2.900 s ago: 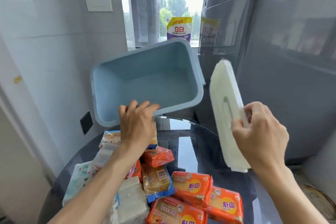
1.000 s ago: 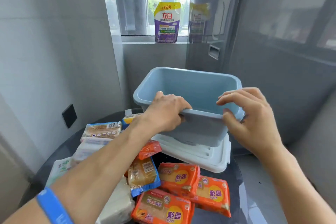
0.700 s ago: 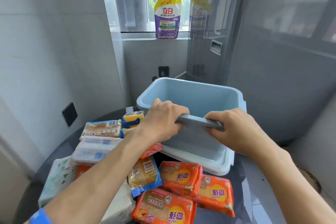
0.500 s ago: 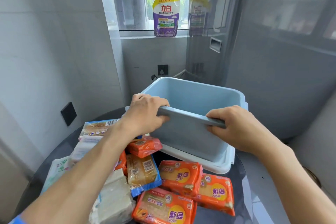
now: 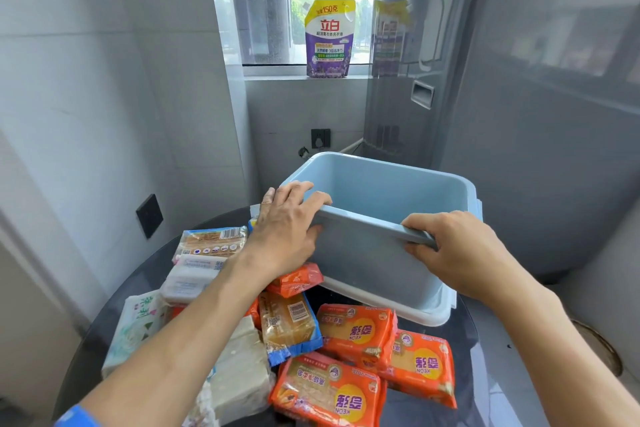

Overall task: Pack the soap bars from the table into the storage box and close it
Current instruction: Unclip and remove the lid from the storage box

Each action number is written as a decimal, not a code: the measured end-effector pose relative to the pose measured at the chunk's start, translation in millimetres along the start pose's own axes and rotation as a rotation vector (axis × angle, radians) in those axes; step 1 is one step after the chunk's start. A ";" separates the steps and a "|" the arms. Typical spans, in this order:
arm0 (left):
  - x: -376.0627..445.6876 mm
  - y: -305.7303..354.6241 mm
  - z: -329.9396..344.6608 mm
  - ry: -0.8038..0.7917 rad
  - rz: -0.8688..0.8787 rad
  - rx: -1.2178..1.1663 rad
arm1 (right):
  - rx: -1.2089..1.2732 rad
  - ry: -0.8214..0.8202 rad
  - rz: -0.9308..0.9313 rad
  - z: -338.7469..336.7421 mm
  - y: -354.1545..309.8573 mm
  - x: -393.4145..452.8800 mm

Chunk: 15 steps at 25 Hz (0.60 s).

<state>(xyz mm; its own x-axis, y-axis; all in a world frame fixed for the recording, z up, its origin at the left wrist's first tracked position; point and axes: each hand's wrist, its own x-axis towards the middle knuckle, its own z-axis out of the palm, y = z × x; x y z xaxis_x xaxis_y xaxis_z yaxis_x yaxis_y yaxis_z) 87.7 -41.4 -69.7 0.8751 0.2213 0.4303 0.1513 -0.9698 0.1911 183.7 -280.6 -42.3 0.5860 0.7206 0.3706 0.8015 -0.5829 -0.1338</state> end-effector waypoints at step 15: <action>16.7 -3.7 -4.8 -0.008 0.009 -0.031 | 0.038 0.025 0.060 5.1 3.6 0.3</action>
<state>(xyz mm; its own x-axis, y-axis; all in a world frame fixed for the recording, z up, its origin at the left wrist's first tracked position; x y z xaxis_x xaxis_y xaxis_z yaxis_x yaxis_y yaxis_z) 99.6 -33.6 -58.9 0.8802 0.2120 0.4247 0.1297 -0.9681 0.2145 187.3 -280.5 -47.3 0.6300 0.6752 0.3838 0.7694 -0.6096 -0.1905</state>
